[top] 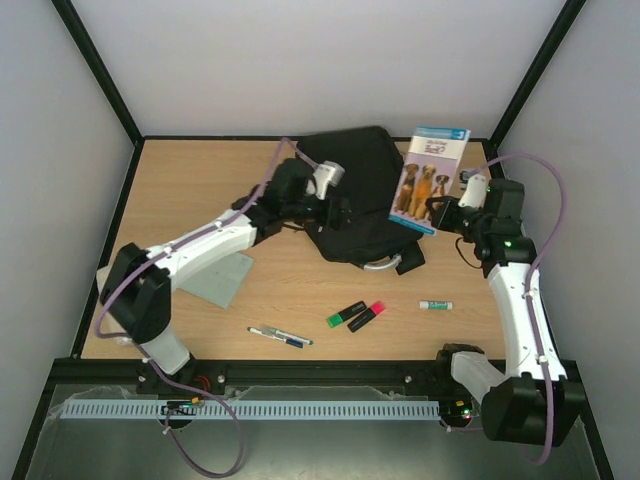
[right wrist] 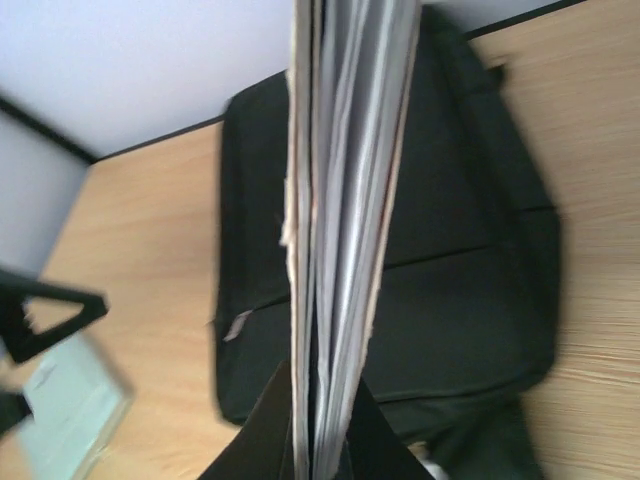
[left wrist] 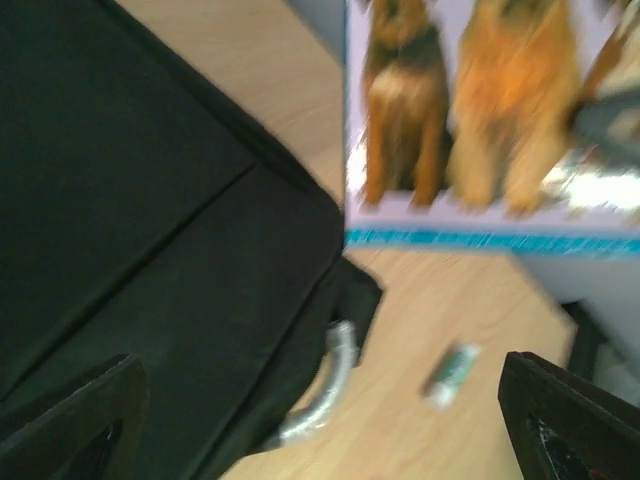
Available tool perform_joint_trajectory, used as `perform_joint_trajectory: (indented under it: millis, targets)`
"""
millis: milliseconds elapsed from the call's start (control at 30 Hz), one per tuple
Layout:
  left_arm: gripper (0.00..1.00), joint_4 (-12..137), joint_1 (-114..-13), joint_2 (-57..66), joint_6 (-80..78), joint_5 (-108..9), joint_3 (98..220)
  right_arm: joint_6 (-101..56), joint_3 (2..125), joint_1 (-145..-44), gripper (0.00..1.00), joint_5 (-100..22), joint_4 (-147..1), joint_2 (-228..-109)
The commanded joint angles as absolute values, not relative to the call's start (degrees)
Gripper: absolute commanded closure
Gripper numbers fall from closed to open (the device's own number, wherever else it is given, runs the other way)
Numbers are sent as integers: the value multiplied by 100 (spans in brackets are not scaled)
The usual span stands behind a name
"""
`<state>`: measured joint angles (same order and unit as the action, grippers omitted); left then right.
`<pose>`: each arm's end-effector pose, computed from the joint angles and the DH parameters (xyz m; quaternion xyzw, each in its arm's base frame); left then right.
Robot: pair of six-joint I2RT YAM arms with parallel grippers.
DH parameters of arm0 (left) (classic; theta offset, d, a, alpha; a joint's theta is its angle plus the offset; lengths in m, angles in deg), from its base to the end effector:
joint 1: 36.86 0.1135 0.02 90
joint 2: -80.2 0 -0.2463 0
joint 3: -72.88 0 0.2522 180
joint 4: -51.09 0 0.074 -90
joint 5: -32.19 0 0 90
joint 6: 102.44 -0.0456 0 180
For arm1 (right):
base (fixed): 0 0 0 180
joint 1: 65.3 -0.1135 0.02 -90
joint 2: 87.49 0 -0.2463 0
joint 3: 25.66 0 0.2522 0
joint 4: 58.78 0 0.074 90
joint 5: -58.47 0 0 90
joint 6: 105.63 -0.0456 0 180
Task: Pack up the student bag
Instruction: Pick up the book from the center of the board, then place the book in the student bag.
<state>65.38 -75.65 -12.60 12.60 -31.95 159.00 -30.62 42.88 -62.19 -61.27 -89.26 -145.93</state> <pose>0.2915 -0.2598 0.2890 0.2220 0.7821 -0.4485 0.3713 0.2467 0.0092 0.3280 -0.0199 0.8067 0.2667 0.5270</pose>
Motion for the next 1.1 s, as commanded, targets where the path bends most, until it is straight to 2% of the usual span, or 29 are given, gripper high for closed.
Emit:
perform_joint_trajectory:
  millis: [0,167,333,767,867,1000,1033,1067]
  targets:
    - [1,7786,-8297,-1876,-155,-4707,16506,-2735,4224,-5871,99,-5036,-9051,-14274]
    - [7,8810,-8704,-2737,-1141,-5635,17420,-2384,4196,-5726,99,-4764,-9364,-14169]
    - [14,10103,-8889,-3623,-1865,-5815,18610,-2236,4154,-5713,99,-4880,-9556,-14066]
    - [25,10327,-9008,-4592,-2167,-5963,19047,-2152,4053,-5713,99,-5056,-9683,-13919]
    - [36,10235,-9045,-4763,-2146,-6391,19123,-2142,3967,-5713,99,-5114,-9687,-13879]
    - [59,10162,-9040,-4879,-2109,-6829,19310,-2112,3891,-5713,99,-5168,-9674,-13785]
    - [68,10148,-9039,-4871,-2078,-6898,19358,-2090,3909,-5713,99,-5175,-9691,-13761]
    - [83,10123,-9031,-4855,-2036,-6978,19390,-2071,3918,-5715,99,-5183,-9715,-13742]
